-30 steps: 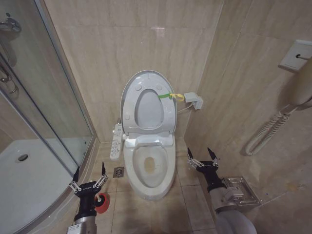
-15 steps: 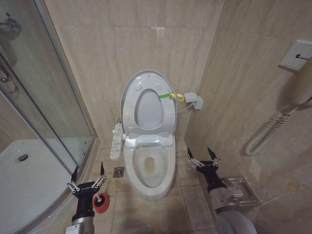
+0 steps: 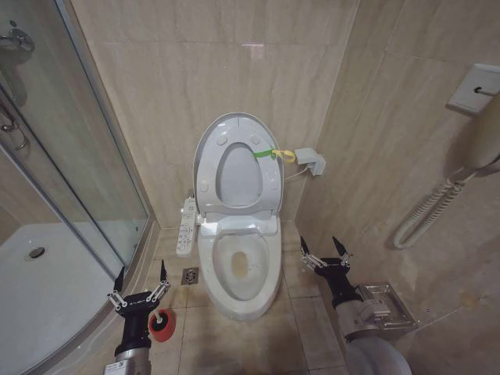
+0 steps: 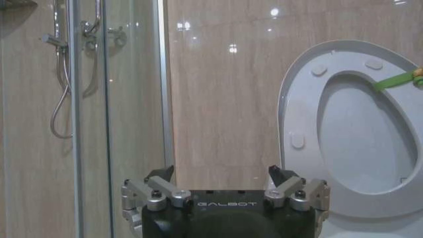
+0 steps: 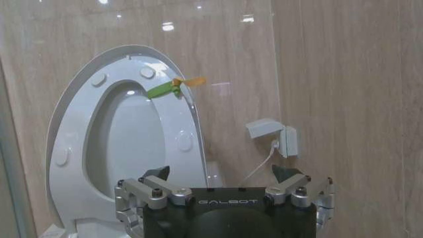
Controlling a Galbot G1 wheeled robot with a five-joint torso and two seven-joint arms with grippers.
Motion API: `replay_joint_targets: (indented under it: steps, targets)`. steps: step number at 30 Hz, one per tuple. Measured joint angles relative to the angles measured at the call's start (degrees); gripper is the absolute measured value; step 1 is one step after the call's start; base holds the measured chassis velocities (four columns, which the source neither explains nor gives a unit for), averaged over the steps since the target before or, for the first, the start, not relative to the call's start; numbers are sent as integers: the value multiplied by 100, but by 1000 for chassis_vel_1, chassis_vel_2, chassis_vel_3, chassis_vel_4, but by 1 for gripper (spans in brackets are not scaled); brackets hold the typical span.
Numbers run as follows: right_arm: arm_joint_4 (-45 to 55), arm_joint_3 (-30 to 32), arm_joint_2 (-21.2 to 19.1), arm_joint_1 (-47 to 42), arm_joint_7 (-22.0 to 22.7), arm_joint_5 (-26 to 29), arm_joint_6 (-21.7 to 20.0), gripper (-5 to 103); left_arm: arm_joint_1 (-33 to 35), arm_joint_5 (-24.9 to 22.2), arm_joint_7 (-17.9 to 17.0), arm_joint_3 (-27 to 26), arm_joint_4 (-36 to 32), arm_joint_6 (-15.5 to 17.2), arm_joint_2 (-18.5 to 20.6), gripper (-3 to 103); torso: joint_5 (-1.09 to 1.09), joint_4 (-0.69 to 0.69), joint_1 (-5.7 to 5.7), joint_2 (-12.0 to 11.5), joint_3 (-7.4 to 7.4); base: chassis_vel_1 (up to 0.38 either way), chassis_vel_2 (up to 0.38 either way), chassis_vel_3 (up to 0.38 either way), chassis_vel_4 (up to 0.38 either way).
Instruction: Open the toilet lid, clean the toilet bowl with a toilet brush, close the toilet lid, and flush.
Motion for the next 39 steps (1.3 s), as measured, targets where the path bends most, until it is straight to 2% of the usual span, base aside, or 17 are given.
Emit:
replay_joint_targets:
  steps: [39]
  targets:
    - [0, 0, 0, 0, 0, 0, 0, 100, -1, -3, -2, 1, 0, -8, 0, 97, 0, 0, 0, 0, 0, 0, 0, 0, 0]
